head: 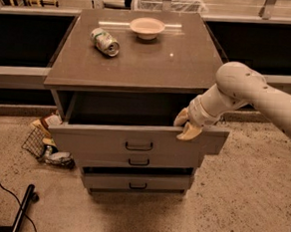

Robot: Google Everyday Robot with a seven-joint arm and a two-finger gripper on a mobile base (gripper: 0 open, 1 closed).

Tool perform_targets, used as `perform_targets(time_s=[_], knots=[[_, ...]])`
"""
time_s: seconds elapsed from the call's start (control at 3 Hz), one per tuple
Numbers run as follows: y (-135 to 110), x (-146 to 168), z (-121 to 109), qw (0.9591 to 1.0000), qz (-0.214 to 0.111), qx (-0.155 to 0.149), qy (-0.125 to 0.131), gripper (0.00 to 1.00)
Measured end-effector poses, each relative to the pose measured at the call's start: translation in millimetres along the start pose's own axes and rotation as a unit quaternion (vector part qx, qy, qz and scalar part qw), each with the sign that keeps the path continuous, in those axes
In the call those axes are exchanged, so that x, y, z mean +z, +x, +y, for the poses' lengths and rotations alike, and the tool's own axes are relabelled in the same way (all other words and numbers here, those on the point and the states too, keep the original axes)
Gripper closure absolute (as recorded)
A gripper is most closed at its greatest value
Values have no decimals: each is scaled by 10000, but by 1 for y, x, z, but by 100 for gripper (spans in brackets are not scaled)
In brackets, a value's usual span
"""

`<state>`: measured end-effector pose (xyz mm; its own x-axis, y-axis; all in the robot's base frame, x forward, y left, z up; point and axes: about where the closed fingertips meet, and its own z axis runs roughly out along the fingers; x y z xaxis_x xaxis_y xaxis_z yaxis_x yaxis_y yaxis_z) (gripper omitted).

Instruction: Open top drawer

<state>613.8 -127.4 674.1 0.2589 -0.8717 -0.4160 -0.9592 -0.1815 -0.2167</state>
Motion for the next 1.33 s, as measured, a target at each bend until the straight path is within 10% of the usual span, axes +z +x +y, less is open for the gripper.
perform_targets(time_s=[1.33], knots=[[0, 0, 0, 10000, 0, 0, -3, 0]])
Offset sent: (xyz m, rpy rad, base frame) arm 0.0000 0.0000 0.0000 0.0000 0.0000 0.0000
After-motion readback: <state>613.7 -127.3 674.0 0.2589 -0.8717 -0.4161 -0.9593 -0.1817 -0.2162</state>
